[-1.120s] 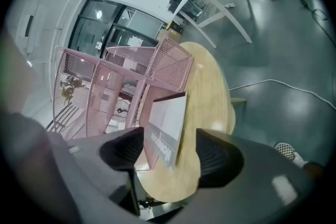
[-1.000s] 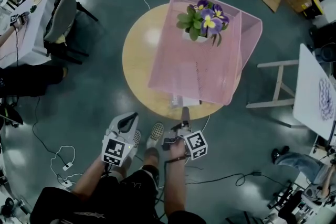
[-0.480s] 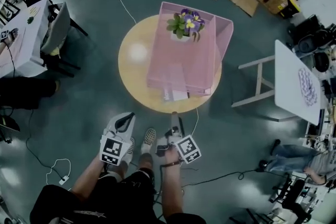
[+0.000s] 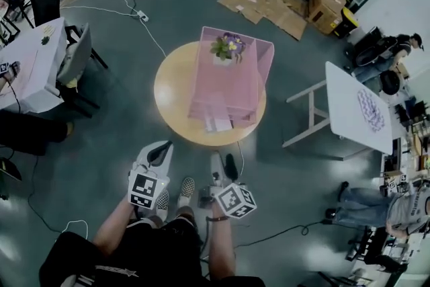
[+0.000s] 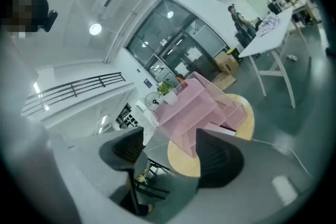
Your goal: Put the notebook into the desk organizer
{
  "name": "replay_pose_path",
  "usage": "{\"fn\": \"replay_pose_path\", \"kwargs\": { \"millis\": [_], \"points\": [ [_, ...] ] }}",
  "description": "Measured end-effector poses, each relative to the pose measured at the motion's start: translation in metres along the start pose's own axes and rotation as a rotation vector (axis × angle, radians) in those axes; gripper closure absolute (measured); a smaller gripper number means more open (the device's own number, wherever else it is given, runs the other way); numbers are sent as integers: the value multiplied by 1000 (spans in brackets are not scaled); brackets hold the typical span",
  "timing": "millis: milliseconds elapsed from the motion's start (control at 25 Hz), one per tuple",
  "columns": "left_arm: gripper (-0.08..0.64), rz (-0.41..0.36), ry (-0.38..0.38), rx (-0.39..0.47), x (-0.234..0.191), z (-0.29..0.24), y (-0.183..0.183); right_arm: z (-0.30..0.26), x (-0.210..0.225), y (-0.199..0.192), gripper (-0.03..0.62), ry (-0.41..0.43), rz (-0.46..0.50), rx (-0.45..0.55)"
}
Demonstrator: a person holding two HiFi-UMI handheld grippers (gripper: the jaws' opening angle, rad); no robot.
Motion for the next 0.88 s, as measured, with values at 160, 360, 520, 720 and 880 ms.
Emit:
{"fn": "replay_pose_path", "kwargs": {
  "millis": [160, 360, 520, 720, 880],
  "points": [
    [549, -18, 2, 53, -2, 20, 19, 23, -32, 3, 285, 35, 179, 6],
    [549, -36, -1, 103, -4, 44, 31, 52, -65, -3, 298, 30, 414, 31],
    [549, -39, -14, 125, -4, 61, 34, 74, -85, -12, 298, 10, 592, 42],
    [549, -41, -30, 148, -4, 81, 36, 95, -107, -27, 348, -2, 723, 48],
    [549, -51, -43, 153, -3, 93, 33, 109, -111, -37, 435, -25, 757, 95]
  ]
}}
Point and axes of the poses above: the fingertips, and each gripper's own axes: z backward along the fingers, x to its right, y out of its top, the point moved 6 cm from there along z, backward along the fingers, and after that the axes turned 5 degrees about -z, right-handed, at the moved point
